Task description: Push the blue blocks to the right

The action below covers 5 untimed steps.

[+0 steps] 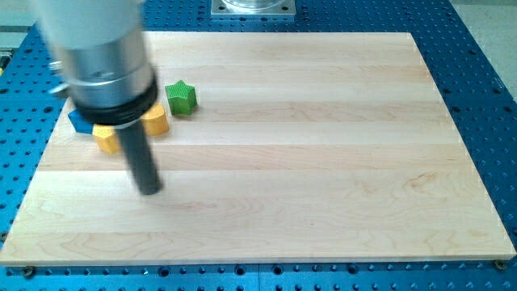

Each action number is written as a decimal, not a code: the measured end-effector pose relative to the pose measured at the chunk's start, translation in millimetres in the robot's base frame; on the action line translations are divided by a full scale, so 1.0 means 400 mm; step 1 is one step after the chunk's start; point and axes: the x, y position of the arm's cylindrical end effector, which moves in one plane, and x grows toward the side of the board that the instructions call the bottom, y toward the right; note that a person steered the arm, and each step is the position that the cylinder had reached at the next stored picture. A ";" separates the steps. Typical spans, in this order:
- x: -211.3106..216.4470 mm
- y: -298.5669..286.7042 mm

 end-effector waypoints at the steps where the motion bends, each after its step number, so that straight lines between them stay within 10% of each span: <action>1: 0.002 -0.163; 5: -0.219 -0.347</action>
